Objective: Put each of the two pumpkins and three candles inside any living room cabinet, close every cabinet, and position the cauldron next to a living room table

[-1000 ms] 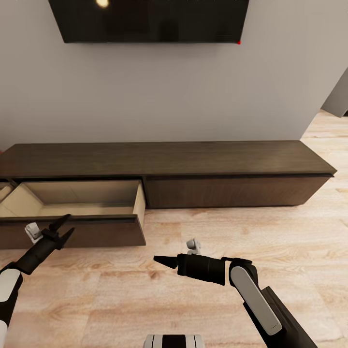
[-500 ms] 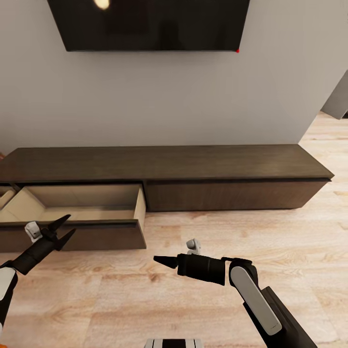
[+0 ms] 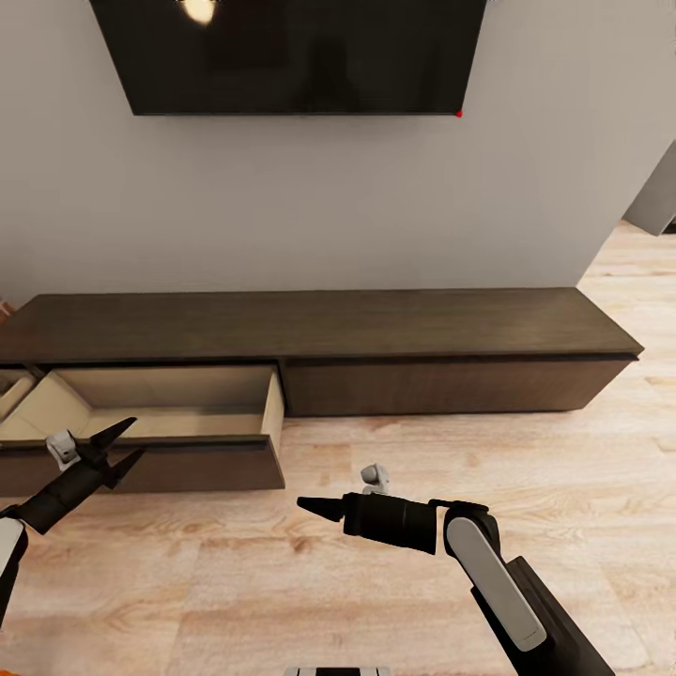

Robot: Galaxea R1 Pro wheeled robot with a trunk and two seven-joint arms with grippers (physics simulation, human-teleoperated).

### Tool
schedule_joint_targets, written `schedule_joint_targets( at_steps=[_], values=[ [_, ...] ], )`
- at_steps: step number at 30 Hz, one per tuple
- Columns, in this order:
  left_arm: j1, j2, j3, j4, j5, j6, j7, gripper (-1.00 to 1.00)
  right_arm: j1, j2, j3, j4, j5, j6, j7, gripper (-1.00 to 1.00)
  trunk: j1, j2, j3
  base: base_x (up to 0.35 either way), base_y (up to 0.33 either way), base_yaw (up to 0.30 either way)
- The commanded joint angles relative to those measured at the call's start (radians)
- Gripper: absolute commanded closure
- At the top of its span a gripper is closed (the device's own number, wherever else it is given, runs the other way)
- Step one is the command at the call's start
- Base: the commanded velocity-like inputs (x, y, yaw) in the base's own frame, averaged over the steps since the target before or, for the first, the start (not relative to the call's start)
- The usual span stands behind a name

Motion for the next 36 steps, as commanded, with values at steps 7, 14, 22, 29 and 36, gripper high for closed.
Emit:
schedule_joint_targets(
  at_steps=[7, 14, 22, 29, 36],
  values=[
    [-0.001, 0.0, 0.0, 0.0, -0.001, 0.006, -0.004, -1.0, -0.001, 0.0, -0.001, 0.002, 0.005, 0.014, 0.005, -1.0, -0.027, 0.049, 0.021, 0.0, 0.0, 0.0],
    [-0.001, 0.0, -0.003, -0.028, -0.001, 0.006, -0.004, -1.0, -0.001, 0.0, 0.0, 0.003, 0.004, 0.014, 0.007, -1.0, -0.054, 0.098, 0.043, 0.0, 0.0, 0.0],
    [-0.001, -0.002, -0.005, -0.037, -0.001, 0.006, -0.004, -1.0, -0.001, -0.001, 0.0, 0.002, 0.003, 0.014, 0.007, -1.0, -0.085, 0.154, 0.068, 0.0, 0.0, 0.0],
    [0.0, -0.002, -0.01, -0.046, -0.003, 0.005, 0.004, -1.0, -0.001, -0.008, -0.002, 0.002, -0.041, 0.015, 0.004, -1.0, -0.111, 0.203, 0.09, 0.0, 0.0, 0.0],
    [-0.001, 0.0, -0.056, -0.076, -0.018, 0.005, 0.037, -1.0, -0.001, -0.012, -0.089, 0.055, -0.044, 0.009, -0.006, -1.0, -0.138, 0.252, 0.112, 0.0, 0.0, 0.0]
  ],
)
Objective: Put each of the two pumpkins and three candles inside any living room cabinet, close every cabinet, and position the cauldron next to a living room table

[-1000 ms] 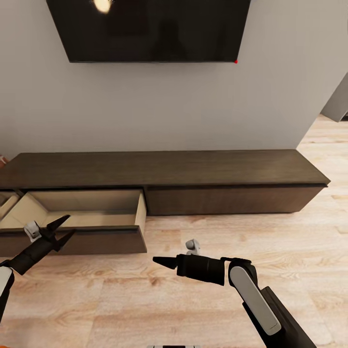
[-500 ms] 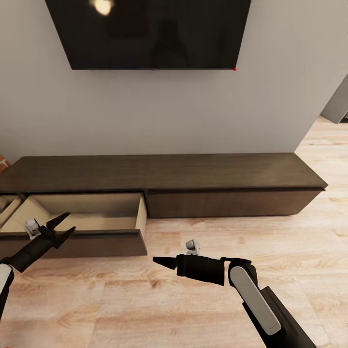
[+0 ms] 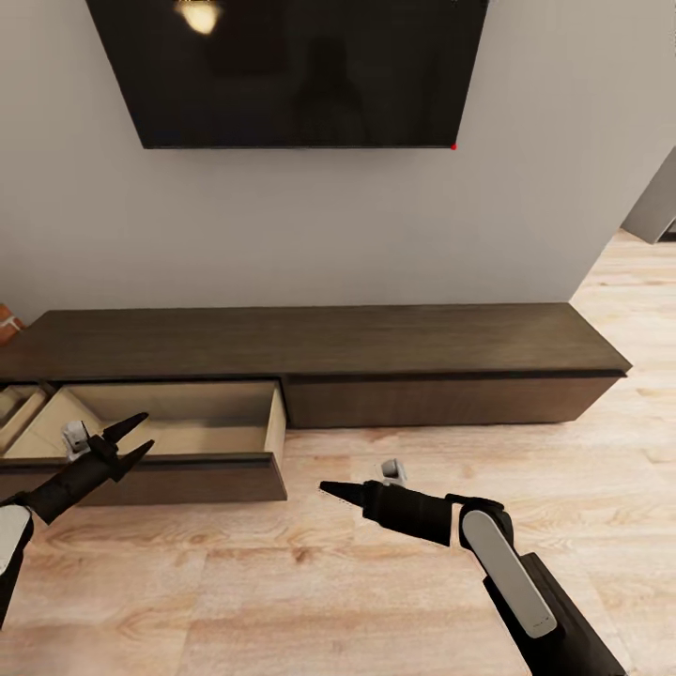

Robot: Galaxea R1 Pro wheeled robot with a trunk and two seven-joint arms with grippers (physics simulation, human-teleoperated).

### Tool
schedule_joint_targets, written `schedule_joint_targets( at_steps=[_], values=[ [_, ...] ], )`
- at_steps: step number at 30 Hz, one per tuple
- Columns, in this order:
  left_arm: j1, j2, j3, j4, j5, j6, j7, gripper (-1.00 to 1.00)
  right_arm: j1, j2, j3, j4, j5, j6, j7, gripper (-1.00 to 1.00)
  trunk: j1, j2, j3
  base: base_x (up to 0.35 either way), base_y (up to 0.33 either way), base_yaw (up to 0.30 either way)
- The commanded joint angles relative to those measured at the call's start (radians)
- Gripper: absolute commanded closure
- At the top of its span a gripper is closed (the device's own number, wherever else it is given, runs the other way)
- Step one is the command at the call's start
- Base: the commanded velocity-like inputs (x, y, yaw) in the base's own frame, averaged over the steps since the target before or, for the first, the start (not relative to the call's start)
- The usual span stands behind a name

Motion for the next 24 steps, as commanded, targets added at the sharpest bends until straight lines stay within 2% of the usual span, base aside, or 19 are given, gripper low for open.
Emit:
schedule_joint_targets(
  at_steps=[1, 4, 6, 8, 11, 14, 16, 17, 20, 24],
  values=[
    [-0.001, 0.0, -0.007, -0.014, -0.004, 0.004, 0.016, -1.0, -0.001, -0.002, -0.023, 0.044, 0.009, 0.001, 0.003, -1.0, -0.004, 0.007, 0.003, 0.0, 0.0, 0.0],
    [-0.001, 0.002, -0.013, -0.03, -0.007, 0.005, 0.097, -1.0, -0.001, -0.017, -0.044, 0.141, 0.026, -0.006, -0.002, -1.0, -0.016, 0.028, 0.012, 0.0, 0.0, 0.0],
    [-0.001, 0.002, -0.015, -0.034, -0.016, 0.005, 0.155, -1.0, -0.001, -0.038, -0.048, 0.182, 0.061, -0.009, -0.016, -1.0, -0.023, 0.042, 0.018, 0.0, 0.0, 0.0],
    [-0.001, 0.001, -0.028, -0.044, -0.05, 0.005, 0.206, -1.0, -0.001, -0.054, -0.056, 0.218, 0.093, -0.011, -0.046, -1.0, -0.031, 0.056, 0.025, 0.0, 0.0, 0.0],
    [-0.001, -0.002, -0.047, -0.06, -0.096, 0.005, 0.24, -1.0, -0.001, -0.06, -0.071, 0.25, 0.114, -0.014, -0.097, -1.0, -0.042, 0.077, 0.034, 0.0, 0.0, 0.0],
    [-0.001, -0.01, -0.08, -0.092, -0.159, 0.005, 0.264, -1.0, -0.001, -0.064, -0.091, 0.302, 0.151, -0.059, -0.206, -1.0, -0.054, 0.098, 0.043, 0.0, 0.0, 0.0],
    [-0.001, -0.013, -0.111, -0.114, -0.185, 0.005, 0.27, -1.0, -0.001, -0.066, -0.094, 0.348, 0.187, -0.116, -0.288, -1.0, -0.062, 0.112, 0.05, 0.0, 0.0, 0.0],
    [-0.001, -0.013, -0.119, -0.12, -0.189, 0.005, 0.271, -1.0, -0.001, -0.066, -0.094, 0.361, 0.197, -0.131, -0.31, -1.0, -0.065, 0.119, 0.053, 0.0, 0.0, 0.0],
    [0.0, -0.013, -0.147, -0.153, -0.201, 0.006, 0.273, -1.0, -0.001, -0.062, -0.093, 0.448, 0.256, -0.226, -0.436, -1.0, -0.077, 0.14, 0.062, 0.0, 0.0, 0.0],
    [0.001, -0.013, -0.158, -0.166, -0.205, 0.007, 0.275, -1.0, -0.001, -0.059, -0.092, 0.53, 0.294, -0.337, -0.525, -1.0, -0.092, 0.168, 0.075, 0.0, 0.0, 0.0]
  ],
)
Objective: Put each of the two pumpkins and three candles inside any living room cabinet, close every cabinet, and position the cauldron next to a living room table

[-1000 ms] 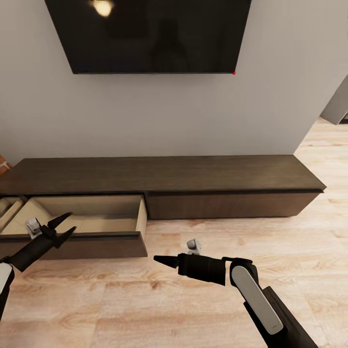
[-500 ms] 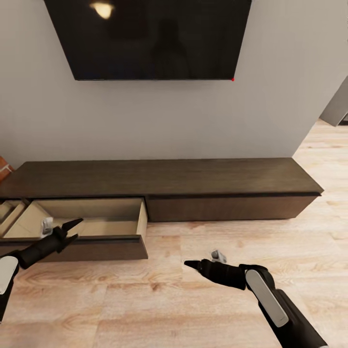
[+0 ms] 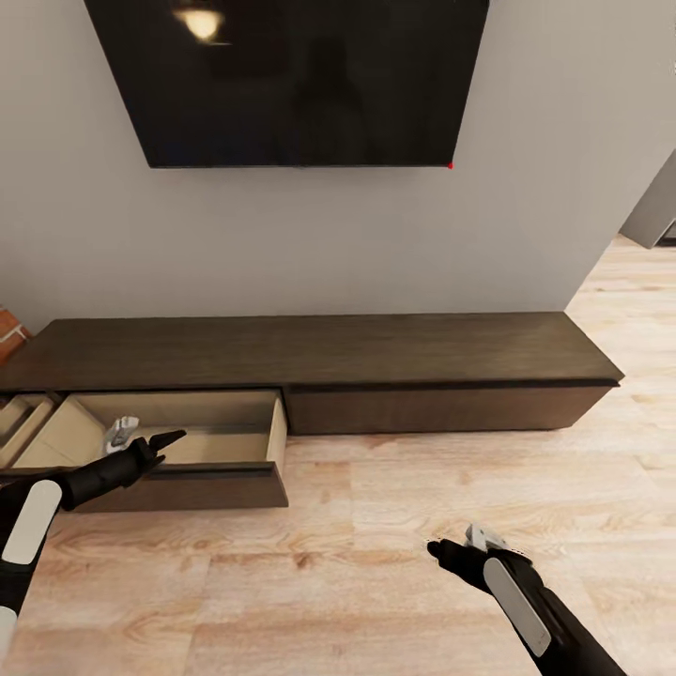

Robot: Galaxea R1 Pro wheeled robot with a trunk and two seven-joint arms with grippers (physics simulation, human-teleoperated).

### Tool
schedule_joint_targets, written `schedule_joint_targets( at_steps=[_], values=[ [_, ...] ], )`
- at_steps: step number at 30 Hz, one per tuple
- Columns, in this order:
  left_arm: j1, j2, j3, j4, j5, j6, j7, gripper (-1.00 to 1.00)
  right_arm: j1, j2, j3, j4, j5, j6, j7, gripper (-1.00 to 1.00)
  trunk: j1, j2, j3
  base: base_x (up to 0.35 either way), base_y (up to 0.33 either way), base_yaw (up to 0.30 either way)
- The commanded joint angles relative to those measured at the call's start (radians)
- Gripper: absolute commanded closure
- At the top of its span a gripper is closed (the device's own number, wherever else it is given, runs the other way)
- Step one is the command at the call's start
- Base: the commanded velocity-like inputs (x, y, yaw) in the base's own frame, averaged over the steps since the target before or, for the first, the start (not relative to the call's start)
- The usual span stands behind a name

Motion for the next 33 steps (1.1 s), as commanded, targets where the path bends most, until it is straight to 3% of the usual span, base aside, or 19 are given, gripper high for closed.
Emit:
schedule_joint_targets(
  at_steps=[1, 7, 14, 26, 29, 31, 33],
  values=[
    [-0.001, 0.0, -0.001, -0.001, -0.005, 0.006, -0.002, -1.0, -0.001, -0.001, 0.005, 0.026, -0.008, -0.028, -0.02, -1.0, -0.004, 0.007, 0.003, 0.0, 0.0, 0.0],
    [0.001, -0.001, -0.009, -0.002, -0.048, 0.006, 0.0, -1.0, -0.001, 0.0, 0.005, 0.135, -0.004, -0.125, -0.026, -1.0, -0.027, 0.049, 0.021, 0.0, 0.0, 0.0],
    [0.009, 0.0, -0.009, 0.011, -0.07, 0.006, 0.0, -1.0, -0.001, 0.0, 0.006, 0.159, -0.005, -0.143, -0.024, -1.0, -0.054, 0.098, 0.043, 0.0, 0.0, 0.0],
    [0.015, 0.001, -0.012, 0.009, -0.083, 0.005, 0.002, -1.0, -0.001, 0.001, 0.008, 0.226, 0.0, -0.245, -0.022, -1.0, -0.1, 0.182, 0.081, 0.0, 0.0, 0.0],
    [0.015, -0.001, -0.021, 0.01, -0.119, 0.005, 0.002, -1.0, -0.001, 0.001, 0.011, 0.231, 0.001, -0.256, -0.022, -1.0, -0.111, 0.203, 0.09, 0.0, 0.0, 0.0],
    [0.015, -0.002, -0.027, 0.008, -0.19, 0.003, 0.003, -1.0, -0.001, 0.002, 0.012, 0.243, 0.003, -0.277, -0.022, -1.0, -0.119, 0.217, 0.097, 0.0, 0.0, 0.0],
    [0.015, -0.003, -0.028, 0.007, -0.22, 0.003, 0.011, -1.0, -0.001, 0.002, 0.013, 0.251, 0.005, -0.285, -0.022, -1.0, -0.127, 0.231, 0.103, 0.0, 0.0, 0.0]
  ],
)
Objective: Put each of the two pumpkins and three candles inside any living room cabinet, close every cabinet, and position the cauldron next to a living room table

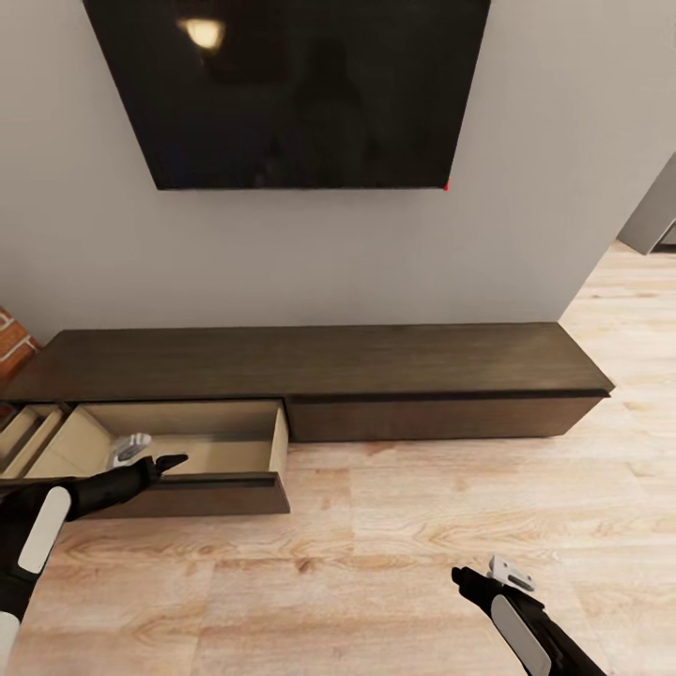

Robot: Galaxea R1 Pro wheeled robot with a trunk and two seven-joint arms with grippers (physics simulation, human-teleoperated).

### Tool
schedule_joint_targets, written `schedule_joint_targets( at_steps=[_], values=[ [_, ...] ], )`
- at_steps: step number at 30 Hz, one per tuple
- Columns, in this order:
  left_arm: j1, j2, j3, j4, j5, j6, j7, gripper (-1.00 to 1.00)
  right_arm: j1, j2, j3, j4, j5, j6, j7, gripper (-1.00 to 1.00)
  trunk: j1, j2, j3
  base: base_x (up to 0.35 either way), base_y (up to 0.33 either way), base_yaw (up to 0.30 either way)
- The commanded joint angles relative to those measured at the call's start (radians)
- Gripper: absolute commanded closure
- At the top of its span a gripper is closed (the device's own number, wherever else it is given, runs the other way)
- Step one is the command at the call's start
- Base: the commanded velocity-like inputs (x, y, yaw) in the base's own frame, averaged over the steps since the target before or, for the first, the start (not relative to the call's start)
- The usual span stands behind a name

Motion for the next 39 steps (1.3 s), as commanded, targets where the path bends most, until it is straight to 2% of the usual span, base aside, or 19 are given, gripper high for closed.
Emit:
schedule_joint_targets(
  at_steps=[1, 3, 8, 11, 12, 14, 16, 20, 25, 28, 32, 35, 39],
  values=[
    [-0.001, -0.005, 0.001, -0.001, -0.025, 0.006, 0.021, -1.0, 0.0, -0.001, 0.007, 0.002, -0.007, -0.002, -0.009, -1.0, -0.004, 0.007, 0.002, 0.0, 0.0, 0.0],
    [-0.001, -0.018, 0.001, 0.001, -0.044, 0.002, 0.068, -1.0, 0.0, 0.0, 0.007, 0.005, -0.007, -0.005, -0.009, -1.0, -0.012, 0.021, 0.009, 0.0, 0.0, 0.0],
    [-0.001, -0.074, -0.002, -0.011, -0.065, -0.008, 0.281, -1.0, 0.0, 0.0, 0.022, 0.009, -0.006, -0.012, -0.01, -1.0, -0.031, 0.056, 0.024, 0.0, 0.0, 0.0],
    [-0.001, -0.093, -0.006, -0.031, -0.066, -0.01, 0.372, -1.0, 0.0, 0.0, 0.061, 0.028, -0.006, -0.039, -0.01, -1.0, -0.042, 0.077, 0.034, 0.0, 0.0, 0.0],
    [-0.001, -0.096, -0.009, -0.04, -0.066, -0.011, 0.39, -1.0, 0.0, 0.0, 0.089, 0.043, -0.007, -0.057, -0.01, -1.0, -0.046, 0.084, 0.037, 0.0, 0.0, 0.0],
    [-0.001, -0.098, -0.018, -0.047, -0.066, -0.011, 0.402, -1.0, 0.0, 0.0, 0.119, 0.054, -0.008, -0.071, -0.01, -1.0, -0.054, 0.098, 0.043, 0.0, 0.0, 0.0],
    [-0.001, -0.099, -0.034, -0.05, -0.066, -0.011, 0.407, -1.0, 0.0, 0.001, 0.134, 0.059, -0.008, -0.077, -0.01, -1.0, -0.061, 0.112, 0.049, 0.0, 0.0, 0.0],
    [-0.001, -0.1, -0.057, -0.052, -0.066, -0.011, 0.411, -1.0, 0.0, 0.002, 0.142, 0.061, -0.007, -0.082, -0.01, -1.0, -0.077, 0.14, 0.062, 0.0, 0.0, 0.0],
    [-0.001, -0.1, -0.064, -0.052, -0.066, -0.011, 0.412, -1.0, 0.0, 0.002, 0.143, 0.061, -0.006, -0.085, -0.011, -1.0, -0.096, 0.175, 0.078, 0.0, 0.0, 0.0],
    [-0.001, -0.102, -0.069, -0.052, -0.067, -0.011, 0.412, -1.0, 0.0, 0.002, 0.144, 0.06, -0.006, -0.085, -0.011, -1.0, -0.096, 0.175, 0.078, 0.0, 0.0, 0.0],
    [-0.001, -0.111, -0.097, -0.067, -0.071, -0.011, 0.414, -1.0, 0.0, 0.002, 0.144, 0.06, -0.006, -0.086, -0.011, -1.0, -0.096, 0.175, 0.078, 0.0, 0.0, 0.0],
    [-0.001, -0.124, -0.122, -0.078, -0.075, -0.011, 0.44, -1.0, 0.0, 0.002, 0.144, 0.06, -0.006, -0.087, -0.011, -1.0, -0.096, 0.175, 0.078, 0.0, 0.0, 0.0],
    [-0.001, -0.13, -0.13, -0.088, -0.074, -0.01, 0.46, -1.0, 0.0, 0.002, 0.144, 0.06, -0.006, -0.086, -0.011, -1.0, -0.096, 0.175, 0.078, 0.0, 0.0, 0.0]
  ],
)
